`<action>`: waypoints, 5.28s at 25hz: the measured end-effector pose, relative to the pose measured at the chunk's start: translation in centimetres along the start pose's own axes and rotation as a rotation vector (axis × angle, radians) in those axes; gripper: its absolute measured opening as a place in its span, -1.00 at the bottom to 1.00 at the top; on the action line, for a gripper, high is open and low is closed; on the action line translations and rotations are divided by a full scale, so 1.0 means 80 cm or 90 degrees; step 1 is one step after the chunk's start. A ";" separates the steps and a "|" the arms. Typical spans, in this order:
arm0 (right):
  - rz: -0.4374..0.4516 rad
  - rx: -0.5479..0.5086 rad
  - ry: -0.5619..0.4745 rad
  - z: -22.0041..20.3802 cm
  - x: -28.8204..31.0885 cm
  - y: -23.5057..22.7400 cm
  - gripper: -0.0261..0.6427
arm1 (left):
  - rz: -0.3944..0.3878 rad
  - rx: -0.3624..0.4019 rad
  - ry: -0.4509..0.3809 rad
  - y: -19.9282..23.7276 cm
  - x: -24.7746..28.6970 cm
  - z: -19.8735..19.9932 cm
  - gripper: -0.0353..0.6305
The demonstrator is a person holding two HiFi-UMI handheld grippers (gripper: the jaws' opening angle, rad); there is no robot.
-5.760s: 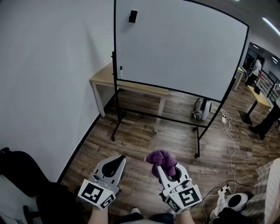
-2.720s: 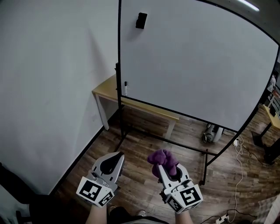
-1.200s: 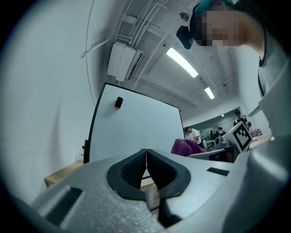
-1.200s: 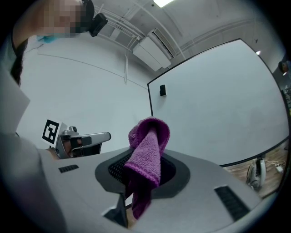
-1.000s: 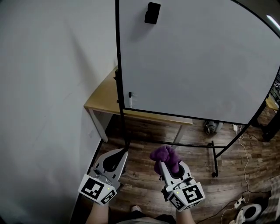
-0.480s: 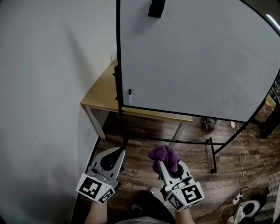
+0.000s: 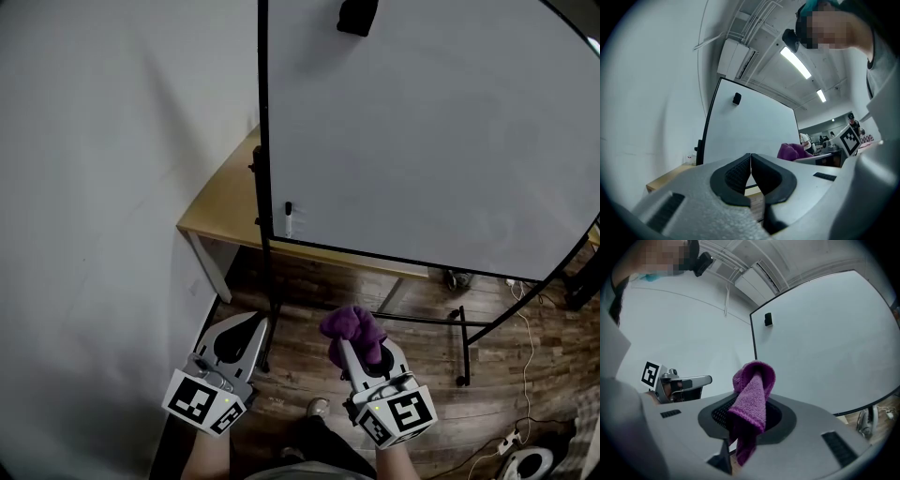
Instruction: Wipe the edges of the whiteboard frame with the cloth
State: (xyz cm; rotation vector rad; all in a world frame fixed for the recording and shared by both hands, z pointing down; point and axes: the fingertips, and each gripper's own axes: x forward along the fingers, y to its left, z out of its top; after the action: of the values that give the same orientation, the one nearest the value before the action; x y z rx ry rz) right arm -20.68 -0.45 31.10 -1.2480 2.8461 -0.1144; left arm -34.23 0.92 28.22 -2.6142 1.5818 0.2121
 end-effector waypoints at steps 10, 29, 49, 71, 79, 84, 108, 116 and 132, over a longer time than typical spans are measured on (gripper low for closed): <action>0.033 -0.002 0.004 0.006 0.093 -0.059 -0.68 | 0.033 0.009 -0.005 0.060 0.075 -0.009 -0.84; 0.072 0.006 0.045 -0.020 0.195 -0.114 -0.68 | 0.075 0.034 0.009 0.121 0.156 -0.033 -0.84; -0.047 0.001 0.064 -0.049 0.307 -0.072 -0.68 | -0.060 0.017 0.036 0.224 0.179 -0.062 -0.84; -0.141 0.046 0.166 -0.187 0.378 -0.075 -0.68 | -0.144 -0.061 0.102 0.278 0.186 -0.160 -0.84; -0.140 0.063 0.200 -0.242 0.400 -0.079 -0.68 | -0.144 -0.083 0.121 0.277 0.179 -0.186 -0.84; -0.140 0.062 0.221 -0.271 0.419 -0.085 -0.68 | -0.156 -0.084 0.136 0.272 0.175 -0.197 -0.84; -0.192 0.066 0.261 -0.319 0.495 -0.121 -0.70 | -0.143 -0.071 0.155 0.297 0.165 -0.216 -0.84; -0.219 0.060 0.267 -0.324 0.477 -0.143 -0.71 | -0.147 -0.070 0.152 0.292 0.170 -0.215 -0.84; -0.301 0.058 0.261 -0.321 0.421 -0.201 -0.72 | -0.174 -0.072 0.147 0.271 0.181 -0.216 -0.84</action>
State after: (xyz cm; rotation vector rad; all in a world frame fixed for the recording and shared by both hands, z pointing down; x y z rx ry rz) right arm -33.20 -34.71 58.03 -2.0556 2.7295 -0.5625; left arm -45.48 -24.21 43.09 -2.9989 1.2794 -0.0204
